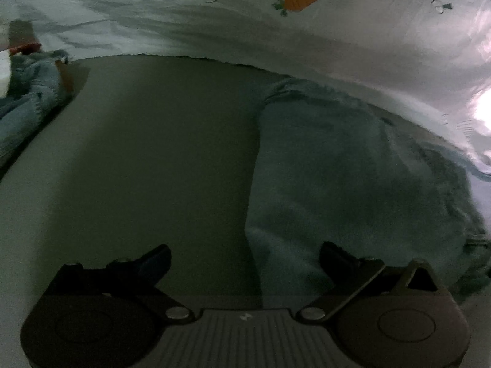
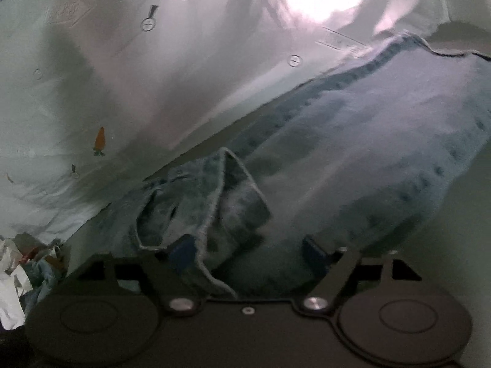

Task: Fold clothes

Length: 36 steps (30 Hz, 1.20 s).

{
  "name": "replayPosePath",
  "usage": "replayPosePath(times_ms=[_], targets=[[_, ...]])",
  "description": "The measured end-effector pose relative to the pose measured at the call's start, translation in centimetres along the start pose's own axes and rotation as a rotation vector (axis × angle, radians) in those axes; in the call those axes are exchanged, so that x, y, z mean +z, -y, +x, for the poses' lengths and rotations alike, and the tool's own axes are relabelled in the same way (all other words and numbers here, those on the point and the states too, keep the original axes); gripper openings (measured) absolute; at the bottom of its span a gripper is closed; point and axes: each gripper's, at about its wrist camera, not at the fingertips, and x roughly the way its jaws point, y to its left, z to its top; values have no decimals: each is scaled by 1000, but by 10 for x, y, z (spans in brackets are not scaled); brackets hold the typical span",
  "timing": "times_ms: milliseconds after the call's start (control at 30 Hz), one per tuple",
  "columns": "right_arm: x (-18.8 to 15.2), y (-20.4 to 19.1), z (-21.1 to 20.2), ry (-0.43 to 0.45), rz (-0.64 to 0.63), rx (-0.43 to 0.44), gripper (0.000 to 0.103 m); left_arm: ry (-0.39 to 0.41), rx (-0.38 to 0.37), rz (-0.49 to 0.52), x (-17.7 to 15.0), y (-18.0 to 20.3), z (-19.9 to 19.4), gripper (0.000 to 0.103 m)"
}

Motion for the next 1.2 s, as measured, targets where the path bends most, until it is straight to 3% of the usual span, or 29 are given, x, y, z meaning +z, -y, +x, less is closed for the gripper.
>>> replayPosePath(times_ms=[100,333,467,600,667,733,767,800,867,967,1033,1067,1133,1200], targets=[[0,13,-8,-2,50,8,80,-11,22,-38,-3,1,3,103],[21,12,6,17,76,164,76,-21,35,-104,-7,0,0,103],[22,6,46,-82,112,203,76,-36,38,-102,-5,0,3,103],[21,-8,75,-134,130,223,77,-64,19,-134,-4,-4,9,103],[23,-15,85,-150,155,246,73,-76,12,-151,-3,-5,12,103],[27,-14,95,-181,215,247,48,-77,14,-155,-1,-5,15,103],[29,-12,99,-206,255,253,41,-72,21,-144,0,-3,15,103],[32,-7,101,-229,303,281,23,-67,28,-132,0,-1,14,103],[40,-2,92,-211,357,358,21,-64,35,-100,4,4,12,103],[60,-26,55,-105,190,414,19,-10,-11,-32,10,17,0,103],[75,-45,28,-21,21,402,19,31,-75,-7,10,23,-9,103],[80,-45,23,-5,1,389,18,39,-100,-10,10,24,-11,103],[82,-37,26,0,-22,315,19,19,-133,-34,8,27,-8,103],[70,-20,47,-59,-14,208,19,-17,-130,-42,5,30,2,103]])
